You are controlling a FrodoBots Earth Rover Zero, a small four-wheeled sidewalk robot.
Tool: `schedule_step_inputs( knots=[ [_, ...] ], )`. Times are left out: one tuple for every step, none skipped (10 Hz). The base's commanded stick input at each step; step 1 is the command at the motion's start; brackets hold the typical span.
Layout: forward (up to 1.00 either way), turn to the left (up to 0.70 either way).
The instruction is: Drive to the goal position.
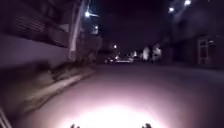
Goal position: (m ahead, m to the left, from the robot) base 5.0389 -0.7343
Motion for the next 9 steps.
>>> schedule_step_inputs(
  knots=[
    [0.50, 0.00],
    [0.50, 0.00],
    [0.50, 0.00],
    [0.50, 0.00],
    [0.50, 0.00],
    [0.50, 0.00],
    [0.50, 0.00],
    [0.50, 0.00],
    [0.50, 0.00]
  ],
)
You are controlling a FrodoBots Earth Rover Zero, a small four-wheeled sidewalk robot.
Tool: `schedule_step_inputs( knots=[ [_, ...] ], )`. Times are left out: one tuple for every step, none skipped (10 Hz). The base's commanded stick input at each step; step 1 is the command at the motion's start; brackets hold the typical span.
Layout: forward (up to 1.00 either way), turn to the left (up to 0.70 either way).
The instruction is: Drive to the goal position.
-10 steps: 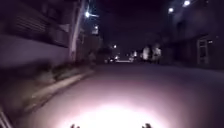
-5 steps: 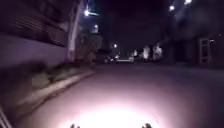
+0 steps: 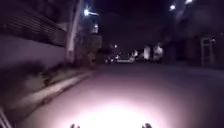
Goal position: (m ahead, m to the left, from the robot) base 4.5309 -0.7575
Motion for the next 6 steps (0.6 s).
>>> schedule_step_inputs(
  knots=[
    [0.50, 0.00],
    [0.50, 0.00],
    [0.50, 0.00],
    [0.50, 0.00],
    [0.50, 0.00],
    [0.50, 0.00]
  ],
)
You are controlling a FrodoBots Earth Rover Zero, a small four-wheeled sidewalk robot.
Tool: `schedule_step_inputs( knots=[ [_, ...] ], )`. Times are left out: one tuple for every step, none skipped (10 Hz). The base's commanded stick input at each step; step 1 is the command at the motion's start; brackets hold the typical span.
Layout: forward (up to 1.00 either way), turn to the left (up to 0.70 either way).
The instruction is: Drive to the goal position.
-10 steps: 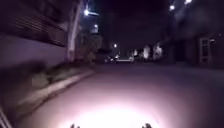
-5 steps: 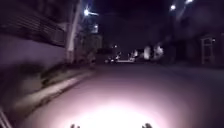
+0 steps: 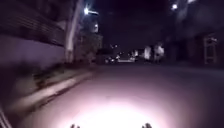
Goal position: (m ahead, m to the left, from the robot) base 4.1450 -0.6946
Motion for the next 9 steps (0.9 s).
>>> schedule_step_inputs(
  knots=[
    [0.50, 0.00],
    [0.50, 0.00],
    [0.50, 0.00],
    [0.50, 0.00],
    [0.50, 0.00],
    [0.50, 0.00],
    [0.50, 0.00],
    [0.50, 0.00],
    [0.50, -0.43]
  ],
)
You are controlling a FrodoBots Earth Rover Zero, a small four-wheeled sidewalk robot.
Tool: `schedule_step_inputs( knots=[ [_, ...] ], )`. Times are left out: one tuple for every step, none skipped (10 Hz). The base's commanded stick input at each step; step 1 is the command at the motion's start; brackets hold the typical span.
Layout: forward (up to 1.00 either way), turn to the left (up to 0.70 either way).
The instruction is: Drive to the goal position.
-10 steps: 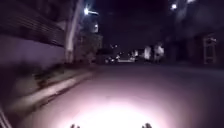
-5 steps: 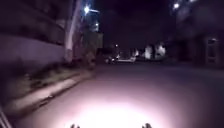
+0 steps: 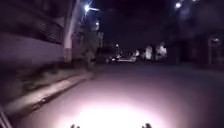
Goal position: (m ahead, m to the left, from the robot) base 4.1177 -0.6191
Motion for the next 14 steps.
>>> schedule_step_inputs(
  knots=[
    [0.50, -0.50],
    [0.50, -0.50],
    [0.50, -0.50],
    [0.50, -0.25],
    [0.50, 0.00],
    [0.50, 0.00],
    [0.50, 0.00],
    [0.50, 0.00],
    [0.50, 0.00],
    [0.50, 0.00],
    [0.50, 0.00],
    [0.50, 0.00],
    [0.50, 0.00],
    [0.50, 0.00]
  ],
)
